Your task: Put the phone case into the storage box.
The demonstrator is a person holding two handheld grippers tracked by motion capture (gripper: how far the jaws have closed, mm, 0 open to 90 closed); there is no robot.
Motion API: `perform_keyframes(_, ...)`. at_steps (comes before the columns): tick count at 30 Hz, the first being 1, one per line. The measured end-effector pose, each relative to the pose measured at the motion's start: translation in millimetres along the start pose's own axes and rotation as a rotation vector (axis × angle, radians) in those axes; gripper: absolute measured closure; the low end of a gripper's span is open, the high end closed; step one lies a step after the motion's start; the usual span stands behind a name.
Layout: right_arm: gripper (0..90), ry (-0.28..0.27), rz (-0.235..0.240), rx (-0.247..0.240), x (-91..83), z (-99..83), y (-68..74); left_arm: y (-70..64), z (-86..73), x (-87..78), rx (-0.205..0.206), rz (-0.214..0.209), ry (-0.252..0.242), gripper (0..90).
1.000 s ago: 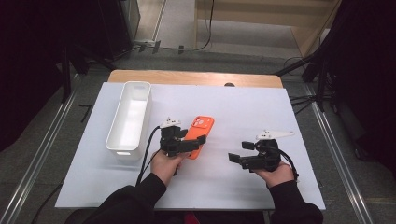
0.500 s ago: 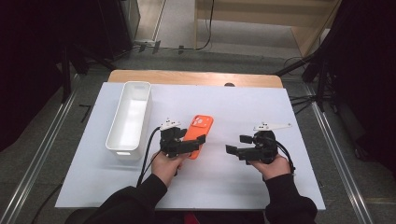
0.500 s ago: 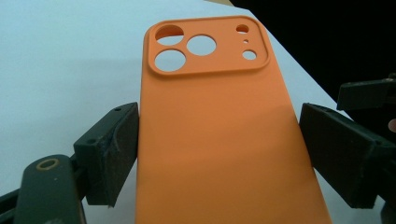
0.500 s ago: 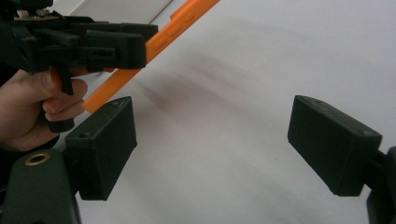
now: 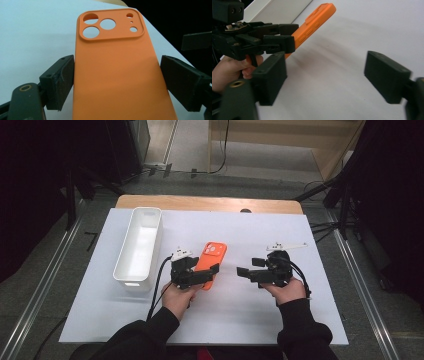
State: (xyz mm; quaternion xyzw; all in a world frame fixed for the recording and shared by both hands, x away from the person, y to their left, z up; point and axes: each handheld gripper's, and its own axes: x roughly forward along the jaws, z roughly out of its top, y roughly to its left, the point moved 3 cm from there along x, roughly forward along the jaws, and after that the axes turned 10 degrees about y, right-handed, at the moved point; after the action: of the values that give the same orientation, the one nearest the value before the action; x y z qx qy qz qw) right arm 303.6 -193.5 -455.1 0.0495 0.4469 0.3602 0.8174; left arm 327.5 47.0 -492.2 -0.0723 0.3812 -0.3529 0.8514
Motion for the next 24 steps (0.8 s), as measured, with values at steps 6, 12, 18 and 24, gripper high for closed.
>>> perform_keyframes(6,20.5,0.003,0.008,-0.001,0.9,6.8,-0.4,-0.4,-1.2,-0.1,0.005,0.003,-0.003,14.5)
perform_keyframes(12,21.5,0.015,0.031,0.016,5.2,16.7,0.2,-1.3,-2.0,-0.3,0.016,0.029,-0.020,14.5)
perform_keyframes(18,24.3,0.020,0.053,0.039,7.6,27.4,1.1,-3.1,-3.4,0.1,0.020,0.027,-0.030,14.5)
perform_keyframes(24,25.2,0.015,0.066,0.066,8.7,34.0,0.3,-5.5,-4.7,0.5,0.031,0.028,-0.038,14.5)
